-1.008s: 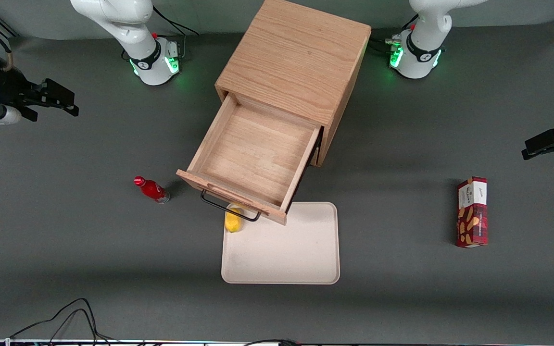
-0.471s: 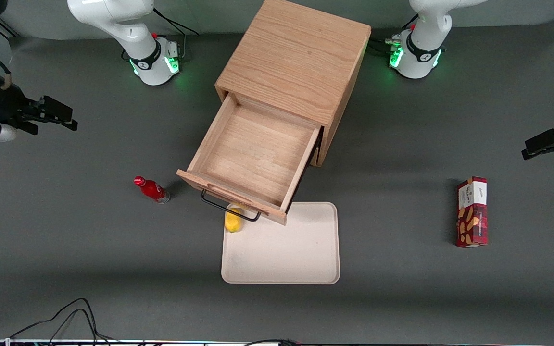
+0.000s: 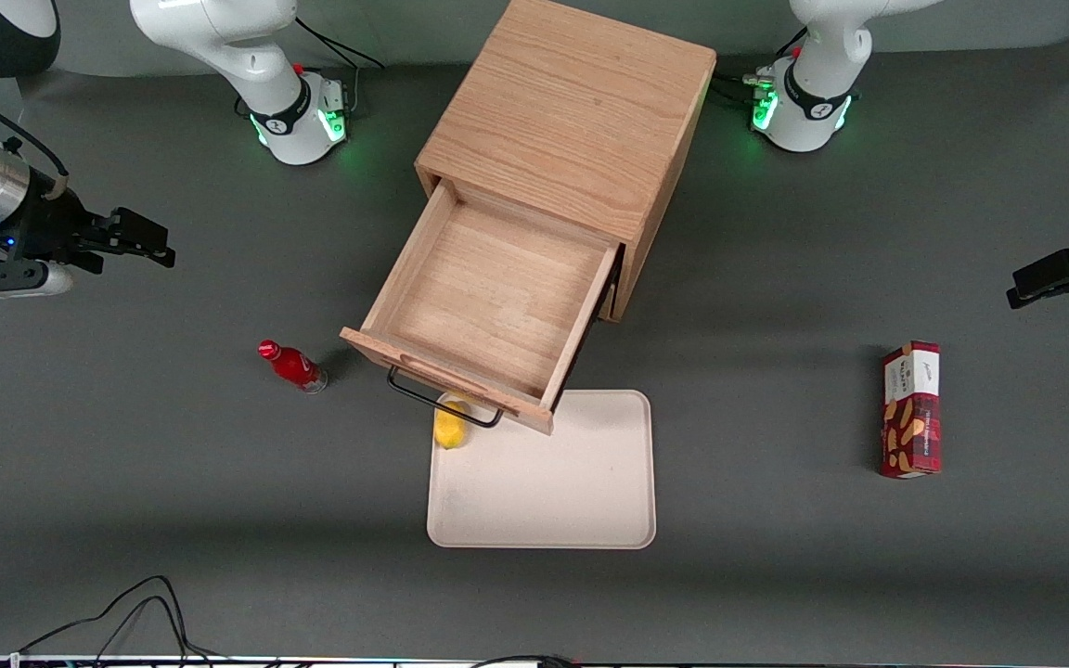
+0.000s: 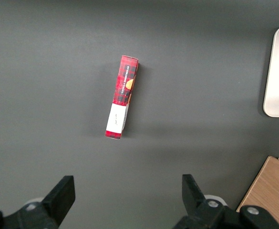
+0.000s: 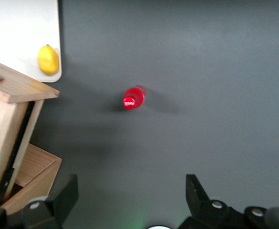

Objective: Open upper drawer

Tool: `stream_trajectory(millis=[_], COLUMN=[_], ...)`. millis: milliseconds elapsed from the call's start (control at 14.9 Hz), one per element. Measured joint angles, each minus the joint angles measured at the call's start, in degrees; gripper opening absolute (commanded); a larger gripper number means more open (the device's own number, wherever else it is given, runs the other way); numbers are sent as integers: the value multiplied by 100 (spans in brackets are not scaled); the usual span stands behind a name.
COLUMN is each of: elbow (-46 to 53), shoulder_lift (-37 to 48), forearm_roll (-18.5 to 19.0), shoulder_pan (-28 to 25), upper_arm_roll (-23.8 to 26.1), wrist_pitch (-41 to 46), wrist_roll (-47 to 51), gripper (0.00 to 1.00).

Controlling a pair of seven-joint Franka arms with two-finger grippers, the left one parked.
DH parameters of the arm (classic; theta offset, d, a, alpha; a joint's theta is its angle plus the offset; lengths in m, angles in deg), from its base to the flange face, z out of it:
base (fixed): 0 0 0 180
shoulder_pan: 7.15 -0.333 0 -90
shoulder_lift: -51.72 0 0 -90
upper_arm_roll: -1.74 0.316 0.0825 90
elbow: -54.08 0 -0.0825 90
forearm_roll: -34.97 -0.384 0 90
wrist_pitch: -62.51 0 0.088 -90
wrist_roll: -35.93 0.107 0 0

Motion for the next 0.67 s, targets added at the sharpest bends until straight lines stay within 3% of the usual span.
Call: stream_trajectory(millis=[672], elbow=[-291], shoulder_lift=[277], forearm_roll=[113], shoulder_pan=[29], upper_arm_roll=[-24], wrist_pitch=[30], wrist_roll=[36], gripper=[100])
